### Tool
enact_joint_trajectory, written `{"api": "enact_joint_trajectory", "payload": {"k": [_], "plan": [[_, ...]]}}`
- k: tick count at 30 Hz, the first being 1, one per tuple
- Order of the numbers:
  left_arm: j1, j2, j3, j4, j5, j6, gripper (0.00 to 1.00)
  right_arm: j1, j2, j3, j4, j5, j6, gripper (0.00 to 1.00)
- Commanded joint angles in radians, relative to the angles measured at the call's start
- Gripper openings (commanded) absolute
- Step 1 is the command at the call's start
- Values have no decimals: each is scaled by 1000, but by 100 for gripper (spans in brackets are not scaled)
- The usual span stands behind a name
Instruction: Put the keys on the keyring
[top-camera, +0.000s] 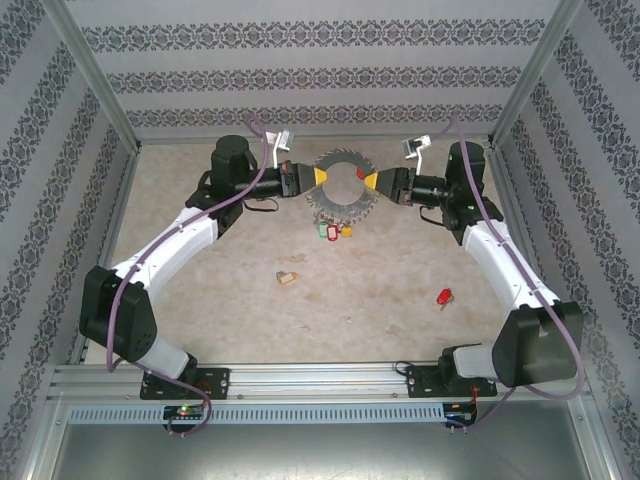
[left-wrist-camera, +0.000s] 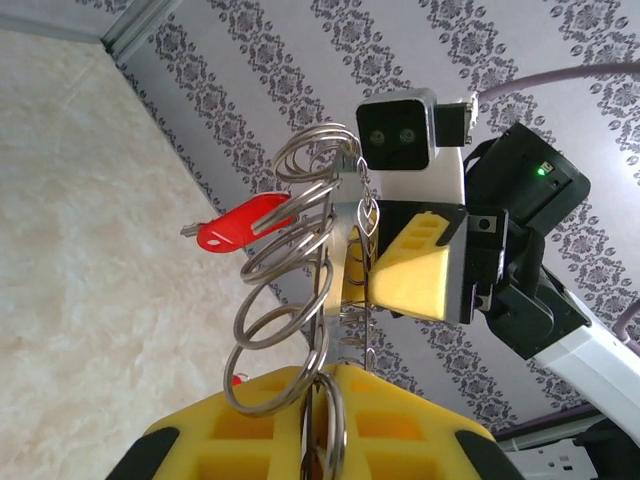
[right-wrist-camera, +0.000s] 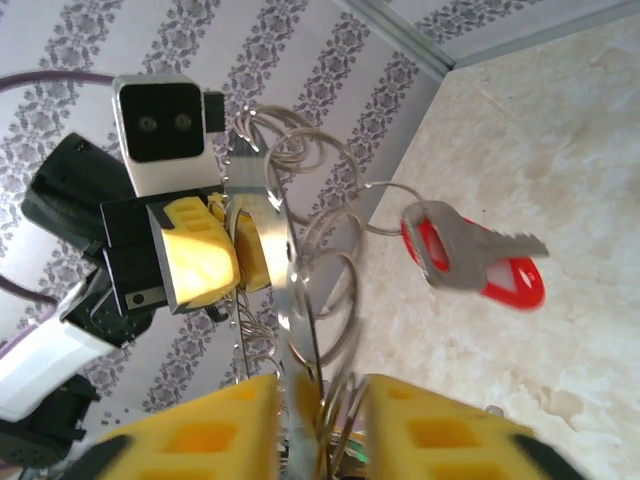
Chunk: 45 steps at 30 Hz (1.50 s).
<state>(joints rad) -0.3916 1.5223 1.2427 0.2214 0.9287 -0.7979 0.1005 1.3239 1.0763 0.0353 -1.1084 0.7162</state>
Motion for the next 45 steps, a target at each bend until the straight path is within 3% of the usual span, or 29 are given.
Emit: {"api": "enact_joint_trajectory", "payload": {"k": [1,5,8,10,12,14,18,22,26,29,31,33,35,37,40,45], "plan": [[0,-63,-25,172,-22,-44,0,-18,-87,44,-74,105,-63,42],[0,-124,-66,322,-54,-54,0,-72,-214,28,-144,308,-92,64],[-3,-200,-143,436,-135,22,0,-79,-358,-45,-143,583,-121,78],[-1,-257,-207,504,-183,91,0,-81,-467,-150,-31,639,-166,71],[-3,-302,-248,505,-241,141,0,-65,-537,-241,90,581,-283,72],[-2,-321,-255,487,-253,154,0,-30,-565,-264,71,568,-393,64],[-2,-300,-212,479,-202,101,0,67,-563,-296,54,417,-621,47],[-2,-246,-201,602,-207,9,0,213,-569,-356,99,467,-904,26],[-2,-164,-141,636,-163,-68,0,344,-559,-391,169,658,-1078,19],[-4,-110,-107,497,-266,-117,0,405,-542,-410,211,805,-1144,18],[-1,-87,-135,505,-358,-184,0,417,-542,-435,263,865,-1142,18],[-3,-101,-118,248,-534,-206,0,421,-548,-449,289,910,-1129,18],[-22,-124,-83,49,-608,-82,0,421,-554,-454,274,937,-1120,19],[-44,-154,-96,195,-484,17,0,421,-567,-462,262,945,-1109,20],[-50,-153,-67,333,-250,60,0,421,-597,-487,268,925,-1076,22],[-47,-139,-58,422,-157,21,0,428,-601,-498,292,869,-1062,21]]}}
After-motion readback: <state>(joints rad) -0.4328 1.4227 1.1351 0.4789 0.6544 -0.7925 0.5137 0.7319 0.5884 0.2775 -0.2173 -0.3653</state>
